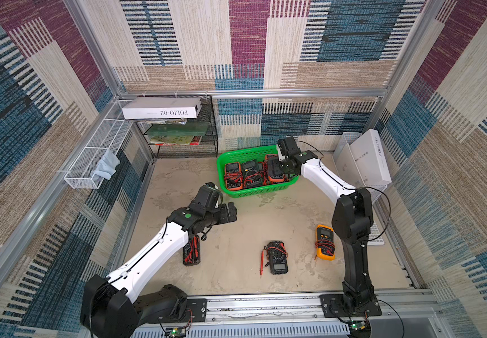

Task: Put the multimeter into the basket
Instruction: Place the multimeter in the basket.

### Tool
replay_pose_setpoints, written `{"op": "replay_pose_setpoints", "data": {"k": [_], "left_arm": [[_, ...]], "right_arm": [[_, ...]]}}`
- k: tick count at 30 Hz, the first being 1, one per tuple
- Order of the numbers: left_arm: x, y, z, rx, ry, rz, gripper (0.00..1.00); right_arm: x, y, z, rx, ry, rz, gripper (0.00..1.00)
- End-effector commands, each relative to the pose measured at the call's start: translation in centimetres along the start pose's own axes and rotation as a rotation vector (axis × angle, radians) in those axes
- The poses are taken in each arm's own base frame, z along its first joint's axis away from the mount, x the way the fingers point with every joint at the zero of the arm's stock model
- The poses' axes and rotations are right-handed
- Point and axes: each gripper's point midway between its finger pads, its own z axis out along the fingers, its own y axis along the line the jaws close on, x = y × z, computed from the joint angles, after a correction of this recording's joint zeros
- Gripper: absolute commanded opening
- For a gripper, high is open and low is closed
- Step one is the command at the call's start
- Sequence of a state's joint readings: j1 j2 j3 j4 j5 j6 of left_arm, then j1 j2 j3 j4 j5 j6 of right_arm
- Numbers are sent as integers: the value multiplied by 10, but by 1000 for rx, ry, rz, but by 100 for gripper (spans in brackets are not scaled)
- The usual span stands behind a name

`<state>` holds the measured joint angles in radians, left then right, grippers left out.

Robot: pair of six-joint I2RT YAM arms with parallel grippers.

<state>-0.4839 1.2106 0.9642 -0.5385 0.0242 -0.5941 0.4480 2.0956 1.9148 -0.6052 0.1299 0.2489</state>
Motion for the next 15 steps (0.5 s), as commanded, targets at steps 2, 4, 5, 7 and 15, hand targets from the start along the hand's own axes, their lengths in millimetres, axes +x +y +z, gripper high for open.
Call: {"op": "replay_pose_setpoints", "data": {"k": [2, 4, 5, 7, 15], "left_arm": [[9, 1, 7, 8, 23, -1, 100], [15, 3, 12, 14, 31, -13, 100], [18, 4, 14, 14, 36, -19, 100], [24, 3, 18, 18, 47, -26, 100], [47, -3, 38, 15, 91, -20, 100]], "right_arm": [[4, 1, -22, 2, -51, 26, 100], [17, 3, -32, -12, -59, 31, 100], [23, 3, -37, -19, -64, 36, 100], [37, 4, -48, -31, -70, 49, 99], [109, 16, -87, -92, -54, 83, 100]]}}
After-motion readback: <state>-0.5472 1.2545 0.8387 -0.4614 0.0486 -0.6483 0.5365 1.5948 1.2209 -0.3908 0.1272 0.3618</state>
